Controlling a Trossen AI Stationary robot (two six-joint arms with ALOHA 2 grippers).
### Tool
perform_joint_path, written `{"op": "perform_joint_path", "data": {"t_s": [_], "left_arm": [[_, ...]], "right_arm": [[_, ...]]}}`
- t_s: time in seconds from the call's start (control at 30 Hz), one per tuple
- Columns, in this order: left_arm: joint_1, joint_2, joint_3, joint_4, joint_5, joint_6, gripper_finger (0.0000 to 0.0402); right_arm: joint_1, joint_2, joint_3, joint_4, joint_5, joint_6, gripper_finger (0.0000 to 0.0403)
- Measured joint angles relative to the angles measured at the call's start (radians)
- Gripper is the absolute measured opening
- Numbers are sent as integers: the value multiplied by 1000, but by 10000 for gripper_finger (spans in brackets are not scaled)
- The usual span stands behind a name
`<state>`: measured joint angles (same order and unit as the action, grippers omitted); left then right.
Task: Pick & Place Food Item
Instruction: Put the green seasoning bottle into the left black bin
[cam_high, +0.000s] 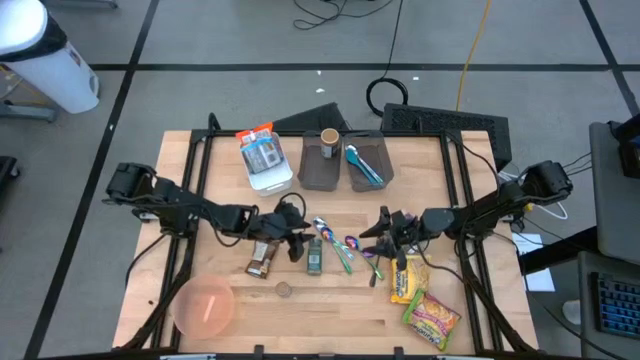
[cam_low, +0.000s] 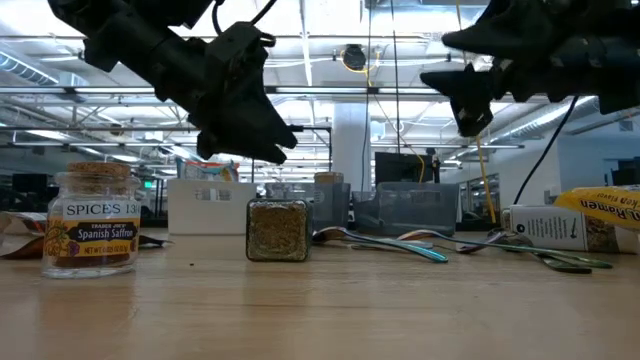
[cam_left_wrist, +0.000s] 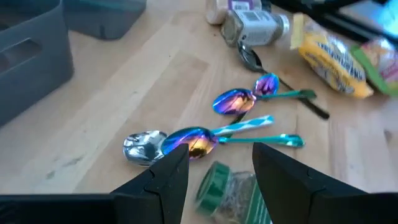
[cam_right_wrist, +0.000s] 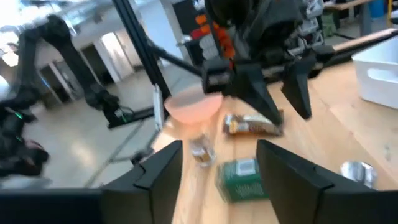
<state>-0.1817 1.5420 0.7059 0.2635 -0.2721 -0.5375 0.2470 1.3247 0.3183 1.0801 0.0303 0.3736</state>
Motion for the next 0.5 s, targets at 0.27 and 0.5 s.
{"op": "perform_joint_path", "data": {"t_s": [0.27,0.5], "left_arm": [[1,-1,133,-373,37,-172,186],[-20,-1,303,-660,36,-449,186]], "right_arm": [[4,0,0,-123,4,-133,262],[4,0,0,-252,-6,-207,271]]}}
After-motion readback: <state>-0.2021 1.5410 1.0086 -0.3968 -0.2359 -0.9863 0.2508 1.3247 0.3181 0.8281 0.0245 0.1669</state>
